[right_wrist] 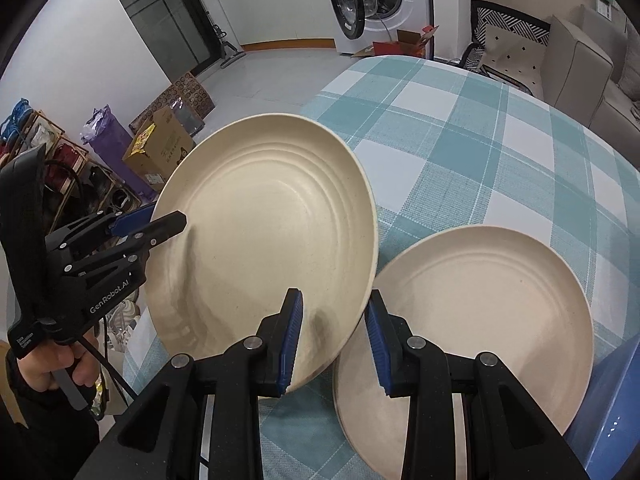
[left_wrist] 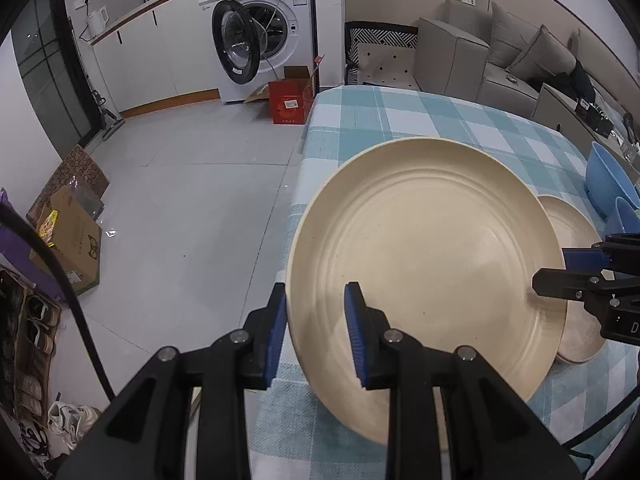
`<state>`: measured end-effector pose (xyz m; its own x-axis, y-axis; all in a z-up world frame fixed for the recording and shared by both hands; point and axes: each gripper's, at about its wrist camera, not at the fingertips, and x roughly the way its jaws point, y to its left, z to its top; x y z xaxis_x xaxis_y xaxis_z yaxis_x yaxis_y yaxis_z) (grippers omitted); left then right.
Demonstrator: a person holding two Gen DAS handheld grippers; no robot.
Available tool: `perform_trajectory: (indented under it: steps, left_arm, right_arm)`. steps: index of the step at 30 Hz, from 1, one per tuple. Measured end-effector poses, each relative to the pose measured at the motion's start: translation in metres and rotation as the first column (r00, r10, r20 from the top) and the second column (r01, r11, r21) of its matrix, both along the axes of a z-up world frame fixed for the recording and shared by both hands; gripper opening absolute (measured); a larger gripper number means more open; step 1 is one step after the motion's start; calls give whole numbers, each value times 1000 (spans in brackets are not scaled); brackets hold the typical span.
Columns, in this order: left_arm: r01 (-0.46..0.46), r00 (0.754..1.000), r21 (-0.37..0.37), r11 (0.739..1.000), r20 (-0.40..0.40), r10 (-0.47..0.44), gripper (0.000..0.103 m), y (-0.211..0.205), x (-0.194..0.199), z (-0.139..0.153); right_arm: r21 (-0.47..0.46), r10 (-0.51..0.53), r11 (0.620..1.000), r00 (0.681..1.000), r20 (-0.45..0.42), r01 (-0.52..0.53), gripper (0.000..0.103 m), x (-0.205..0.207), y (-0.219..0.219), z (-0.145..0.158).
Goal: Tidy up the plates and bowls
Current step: 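Lift the gripped cream plate and carry it over the stacked plates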
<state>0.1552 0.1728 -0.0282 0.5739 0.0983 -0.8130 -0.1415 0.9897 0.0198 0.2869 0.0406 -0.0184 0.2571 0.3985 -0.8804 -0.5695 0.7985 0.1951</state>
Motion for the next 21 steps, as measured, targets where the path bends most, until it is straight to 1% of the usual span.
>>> perform_trajectory:
  steps: [5,16,21]
  left_arm:
    - [30,1000,3,1000,-6,-30,26,-11,6,2]
    - [90,996,15,996,-18,-89,26,-37,21,5]
    - [116,993,20,993,-30,-115,26,-48,24,2]
  right_arm:
    - [11,-30,999,999,13,30,33,-4,-15,9]
    - [13,-78,997,996,33,78,33,-14,-43,17]
    - [-12,-90,996,994,62,91,33,-20,-51,19]
